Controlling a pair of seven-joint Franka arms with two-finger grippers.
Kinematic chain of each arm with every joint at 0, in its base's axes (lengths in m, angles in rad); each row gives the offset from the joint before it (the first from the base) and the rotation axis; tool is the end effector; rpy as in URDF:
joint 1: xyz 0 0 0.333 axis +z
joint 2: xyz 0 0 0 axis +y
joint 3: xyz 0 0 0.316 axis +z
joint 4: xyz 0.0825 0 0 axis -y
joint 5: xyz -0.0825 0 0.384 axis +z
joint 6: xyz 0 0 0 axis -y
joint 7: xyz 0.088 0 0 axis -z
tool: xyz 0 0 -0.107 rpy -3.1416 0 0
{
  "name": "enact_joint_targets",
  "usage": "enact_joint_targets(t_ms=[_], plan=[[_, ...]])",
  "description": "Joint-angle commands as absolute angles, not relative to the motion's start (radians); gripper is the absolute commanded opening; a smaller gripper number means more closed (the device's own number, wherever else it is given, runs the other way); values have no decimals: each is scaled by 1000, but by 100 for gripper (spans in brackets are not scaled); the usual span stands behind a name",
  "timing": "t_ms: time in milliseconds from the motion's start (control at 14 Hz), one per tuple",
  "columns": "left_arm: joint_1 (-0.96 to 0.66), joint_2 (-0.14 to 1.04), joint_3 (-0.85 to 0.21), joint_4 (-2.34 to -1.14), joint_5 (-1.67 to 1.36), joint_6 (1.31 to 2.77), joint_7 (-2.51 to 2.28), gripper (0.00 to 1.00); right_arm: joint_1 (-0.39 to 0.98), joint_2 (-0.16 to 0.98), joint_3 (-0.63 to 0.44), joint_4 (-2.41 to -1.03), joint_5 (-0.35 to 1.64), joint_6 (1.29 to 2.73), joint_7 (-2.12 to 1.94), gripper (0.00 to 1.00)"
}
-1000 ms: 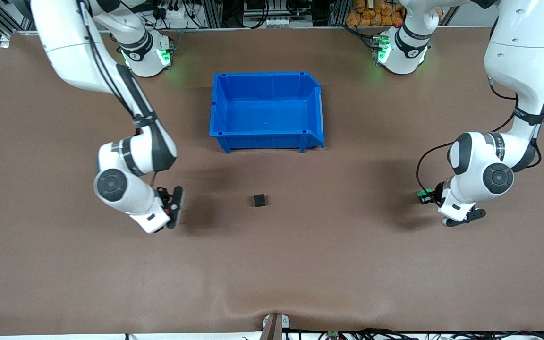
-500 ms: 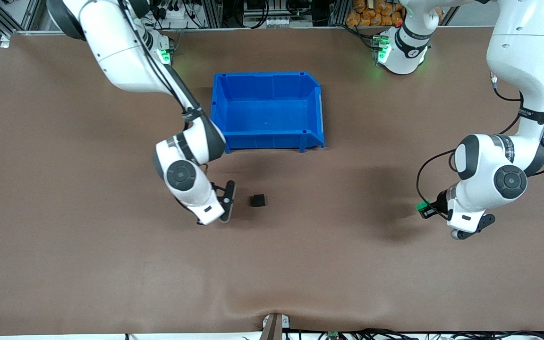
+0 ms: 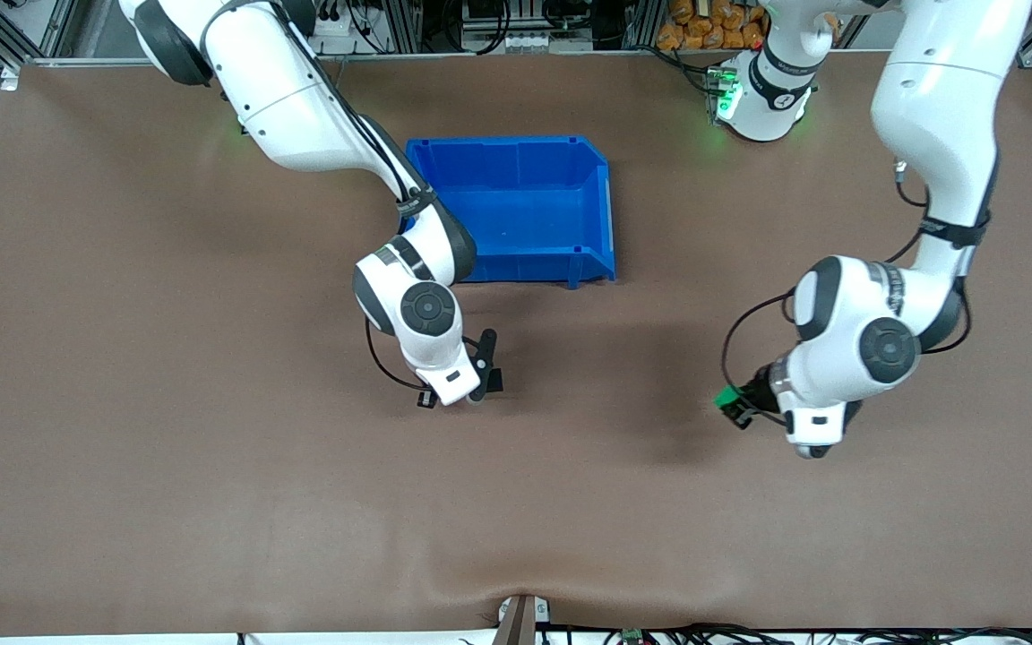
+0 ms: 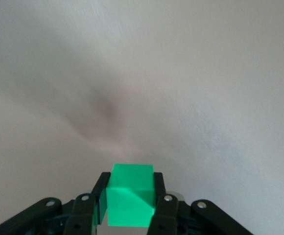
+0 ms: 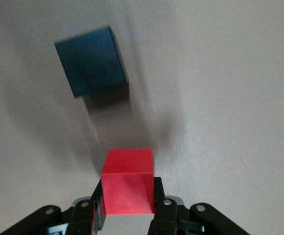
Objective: Attach green and red cubes to black cube
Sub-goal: 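Carry the red cube and green cube toward the black cube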
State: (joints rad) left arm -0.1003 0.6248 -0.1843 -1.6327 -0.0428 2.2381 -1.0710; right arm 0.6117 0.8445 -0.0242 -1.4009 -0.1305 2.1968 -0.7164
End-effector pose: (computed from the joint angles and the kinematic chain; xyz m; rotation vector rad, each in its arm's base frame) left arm 0.6638 -0.1793 0.2588 2.7668 1.2467 -0.1467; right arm 0.6044 0.4011 0.1951 2.3201 1.9359 -0.0853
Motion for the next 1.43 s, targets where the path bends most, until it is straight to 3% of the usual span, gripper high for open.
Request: enact_joint_targets(t_ms=[0,214,429,714,786,857,929,1357], plan=[[-175,712,-178,-1524,-92,2230,-1208,0,630,891,-34,-1325,-153,2172,-695,8],[-247,773,-178,-1451,-97,2259,-1368,0,656,908,-34,-1316,-155,2172,-655,8],[-304,827,-178,-1427,-97,2359,-1523,0,669,917,-34,-1310,-155,2175,-652,9],[-365,841,-178,-1422,-97,2387,-1669,0,689,925,-34,-1310,-155,2181,-603,12],[-373,841,-178,-1420,-97,2394,-1699,0,692,927,-34,-1309,-153,2184,-595,18],[-391,842,-176,-1420,-97,2396,-1733,0,692,927,-34,-1308,-153,2184,-594,70],[-405,844,-178,-1417,-97,2396,-1765,0,689,928,-32,-1308,-153,2184,-595,100],[-468,893,-172,-1359,-97,2467,-1946,0,605,870,-32,-1321,-137,2169,-601,100]])
